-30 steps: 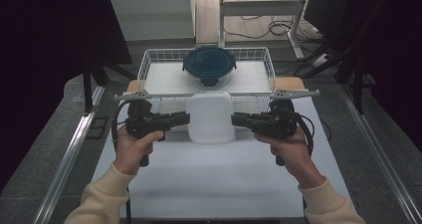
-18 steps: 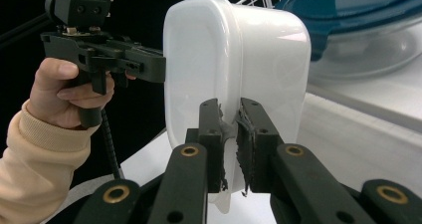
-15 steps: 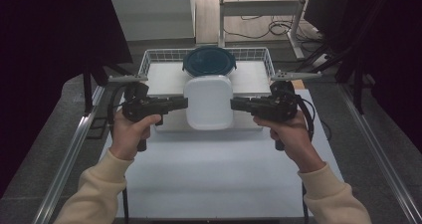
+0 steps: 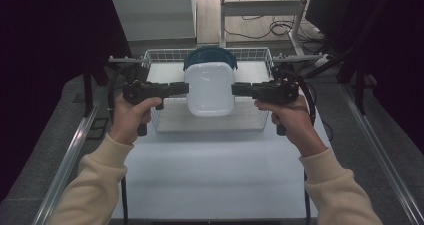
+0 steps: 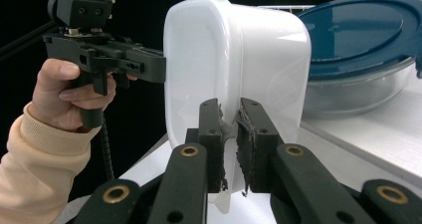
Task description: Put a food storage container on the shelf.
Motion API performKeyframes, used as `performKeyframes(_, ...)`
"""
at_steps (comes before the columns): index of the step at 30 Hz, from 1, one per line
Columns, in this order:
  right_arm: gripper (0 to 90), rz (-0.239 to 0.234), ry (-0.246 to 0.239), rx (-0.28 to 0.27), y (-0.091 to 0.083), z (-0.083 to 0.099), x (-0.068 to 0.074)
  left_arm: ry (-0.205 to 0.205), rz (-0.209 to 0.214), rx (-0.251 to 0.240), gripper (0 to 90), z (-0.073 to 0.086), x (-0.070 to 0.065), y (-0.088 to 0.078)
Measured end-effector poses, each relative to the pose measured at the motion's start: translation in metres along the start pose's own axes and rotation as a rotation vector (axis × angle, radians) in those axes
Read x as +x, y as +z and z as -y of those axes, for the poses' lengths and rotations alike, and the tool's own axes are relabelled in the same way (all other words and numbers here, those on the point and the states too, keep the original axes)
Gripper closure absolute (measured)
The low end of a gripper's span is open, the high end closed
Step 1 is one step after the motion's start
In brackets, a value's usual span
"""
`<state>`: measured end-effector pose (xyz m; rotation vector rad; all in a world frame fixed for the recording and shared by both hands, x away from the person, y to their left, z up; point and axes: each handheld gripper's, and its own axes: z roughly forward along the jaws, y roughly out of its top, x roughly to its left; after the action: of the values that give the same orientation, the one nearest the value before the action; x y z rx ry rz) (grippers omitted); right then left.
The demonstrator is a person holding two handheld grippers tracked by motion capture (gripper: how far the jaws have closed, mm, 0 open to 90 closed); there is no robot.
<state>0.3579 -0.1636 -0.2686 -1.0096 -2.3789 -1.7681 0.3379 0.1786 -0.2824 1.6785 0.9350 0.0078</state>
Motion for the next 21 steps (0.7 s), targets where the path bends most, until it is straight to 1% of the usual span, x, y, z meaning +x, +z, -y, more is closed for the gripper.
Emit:
performKeyframes(1,80.3,0.0,0.002,-0.001,0.001,-0.004,-0.001,-0.003,0.001,0.001,79.6,-0.004,0.001,-0.001)
performKeyframes(2,80.2,-0.002,0.001,-0.002,0.001,-0.006,-0.002,-0.003,0.001,0.001,79.6,-0.004,0.001,-0.001)
performKeyframes(4,80.2,-0.003,0.001,-0.002,0.002,-0.007,-0.002,-0.006,0.002,0.001,79.6,-0.008,0.003,-0.002)
performKeyframes(7,80.2,-0.005,0.004,-0.003,0.004,-0.015,-0.003,-0.015,0.0,0.0,79.6,-0.015,0.004,-0.003)
performKeyframes(8,80.2,-0.005,0.004,-0.003,0.004,-0.015,-0.003,-0.015,0.0,0.0,79.5,-0.015,0.004,-0.003)
performKeyframes(10,80.2,-0.004,0.007,-0.001,0.005,-0.021,-0.003,-0.016,-0.005,0.0,79.5,-0.02,0.005,-0.004)
performKeyframes(15,80.2,-0.005,0.013,-0.001,0.006,-0.028,-0.004,-0.015,-0.007,0.002,79.5,-0.028,0.005,-0.006)
performKeyframes(21,80.2,-0.011,0.031,-0.011,0.006,-0.038,-0.007,-0.012,-0.014,0.02,79.6,-0.045,0.005,-0.007)
